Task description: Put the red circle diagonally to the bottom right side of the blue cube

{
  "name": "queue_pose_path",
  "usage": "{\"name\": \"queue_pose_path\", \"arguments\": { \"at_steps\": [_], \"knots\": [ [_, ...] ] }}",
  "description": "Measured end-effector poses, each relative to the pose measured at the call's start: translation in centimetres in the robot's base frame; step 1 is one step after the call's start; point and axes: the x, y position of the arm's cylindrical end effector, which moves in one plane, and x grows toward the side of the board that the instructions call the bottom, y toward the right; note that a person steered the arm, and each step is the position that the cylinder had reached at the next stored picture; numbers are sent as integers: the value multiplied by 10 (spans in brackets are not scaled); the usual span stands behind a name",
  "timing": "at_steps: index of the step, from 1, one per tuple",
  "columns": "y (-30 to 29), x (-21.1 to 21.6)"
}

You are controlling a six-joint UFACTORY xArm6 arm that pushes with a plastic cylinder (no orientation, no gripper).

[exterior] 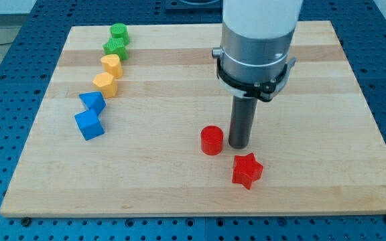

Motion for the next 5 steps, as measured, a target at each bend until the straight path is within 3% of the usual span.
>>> {"name": "queue_pose_path", "arguments": {
  "at_steps": [3, 5],
  "knots": [
    [-110, 1],
    [-115, 14]
  ]
}}
